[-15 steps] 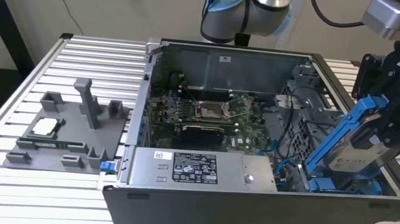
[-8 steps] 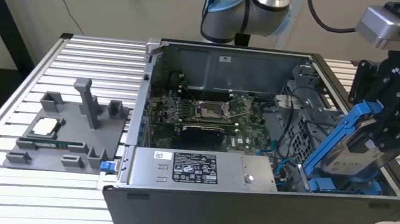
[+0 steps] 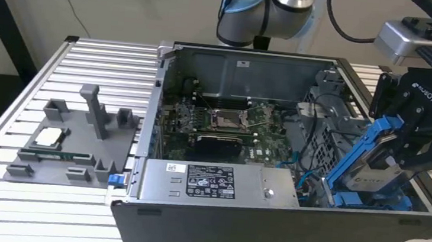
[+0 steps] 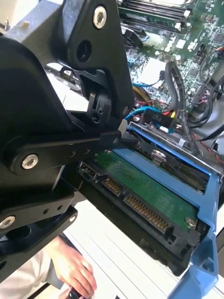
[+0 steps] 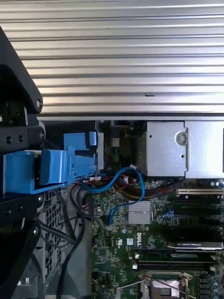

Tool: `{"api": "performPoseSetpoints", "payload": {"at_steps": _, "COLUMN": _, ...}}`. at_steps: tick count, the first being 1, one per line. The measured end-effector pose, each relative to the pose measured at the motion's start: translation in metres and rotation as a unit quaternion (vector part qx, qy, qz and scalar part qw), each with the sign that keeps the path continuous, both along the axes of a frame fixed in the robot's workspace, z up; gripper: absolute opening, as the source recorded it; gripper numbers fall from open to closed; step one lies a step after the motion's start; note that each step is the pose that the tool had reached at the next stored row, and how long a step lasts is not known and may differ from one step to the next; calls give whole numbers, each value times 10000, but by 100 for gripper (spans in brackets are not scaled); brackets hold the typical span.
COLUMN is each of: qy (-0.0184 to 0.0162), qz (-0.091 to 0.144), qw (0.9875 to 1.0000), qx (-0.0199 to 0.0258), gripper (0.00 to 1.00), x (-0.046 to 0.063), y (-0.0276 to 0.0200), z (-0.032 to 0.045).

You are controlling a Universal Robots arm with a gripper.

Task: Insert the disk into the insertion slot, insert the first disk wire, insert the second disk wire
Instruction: 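Insert the disk into the insertion slot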

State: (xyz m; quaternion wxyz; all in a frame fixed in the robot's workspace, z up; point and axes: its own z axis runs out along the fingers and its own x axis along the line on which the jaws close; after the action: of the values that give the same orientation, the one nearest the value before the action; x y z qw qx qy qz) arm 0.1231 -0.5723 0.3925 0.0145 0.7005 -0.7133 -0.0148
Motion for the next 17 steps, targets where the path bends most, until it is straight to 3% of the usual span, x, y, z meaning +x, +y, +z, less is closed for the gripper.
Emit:
{"api": "performPoseSetpoints", "payload": {"at_steps": 4, "qy": 0, "qz": 0, "qw": 10000, "qx": 5, "gripper": 33, "x": -2, "y": 66, "z": -55}}
{"api": "performPoseSetpoints", "payload": {"at_steps": 7, "qy": 0, "qz": 0, "qw": 10000, "qx": 2, "gripper": 35, "x": -2, "y": 75, "z": -58}}
{"api": "performPoseSetpoints", "payload": {"at_steps": 8, "qy": -1, "qz": 0, "qw": 10000, "qx": 2, "gripper": 41, "x": -2, "y": 75, "z": -58}}
{"api": "performPoseSetpoints", "payload": {"at_steps": 12, "qy": 2, "qz": -1, "qw": 10000, "qx": 32, "gripper": 41, "x": -3, "y": 76, "z": 18}}
{"api": "performPoseSetpoints", "payload": {"at_steps": 17, "qy": 2, "qz": -1, "qw": 10000, "qx": 50, "gripper": 41, "x": -1, "y": 113, "z": 29}}
